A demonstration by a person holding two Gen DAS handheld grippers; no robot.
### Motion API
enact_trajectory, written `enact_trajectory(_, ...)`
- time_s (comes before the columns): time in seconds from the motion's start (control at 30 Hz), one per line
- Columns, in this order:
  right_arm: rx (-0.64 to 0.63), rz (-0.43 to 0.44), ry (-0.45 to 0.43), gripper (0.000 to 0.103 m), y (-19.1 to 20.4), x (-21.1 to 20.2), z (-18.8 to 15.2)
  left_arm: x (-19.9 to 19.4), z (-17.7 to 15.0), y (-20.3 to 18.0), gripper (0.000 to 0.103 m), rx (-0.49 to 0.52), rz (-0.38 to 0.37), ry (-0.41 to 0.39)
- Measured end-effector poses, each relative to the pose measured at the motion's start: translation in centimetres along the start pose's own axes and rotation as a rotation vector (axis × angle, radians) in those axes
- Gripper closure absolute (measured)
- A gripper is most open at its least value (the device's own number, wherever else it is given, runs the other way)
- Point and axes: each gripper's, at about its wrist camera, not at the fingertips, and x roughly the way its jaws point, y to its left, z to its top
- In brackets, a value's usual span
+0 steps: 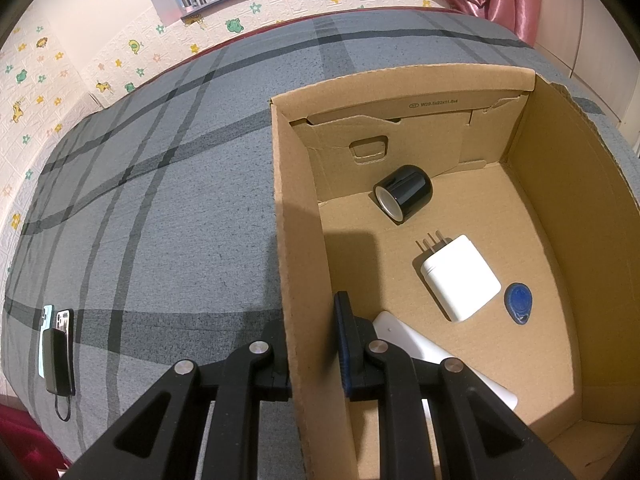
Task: Organize rigid objects
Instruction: 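Lift the light-blue bottle with the right tool toward the box, then lower the bottle into the box and open the right tool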
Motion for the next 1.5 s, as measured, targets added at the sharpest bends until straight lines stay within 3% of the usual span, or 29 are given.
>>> enact_trajectory(0.73,-0.084,0.053,-0.059,0.08,5.2,-0.9,5.0,0.3,-0.1,0.3,0.086,-0.005,-0.011,0.003)
enact_trajectory(1.13,-0.135,0.097,-0.037,0.08,9.2,1.4,6.5,0.4,-0.1,0.6,0.086,-0.012,-0.023,0.005)
enact_trajectory(1.5,-0.158,0.117,0.046,0.08,11.9,5.8,7.1,0.3,-0.1,0.6,0.086,-0.013,-0.026,0.004)
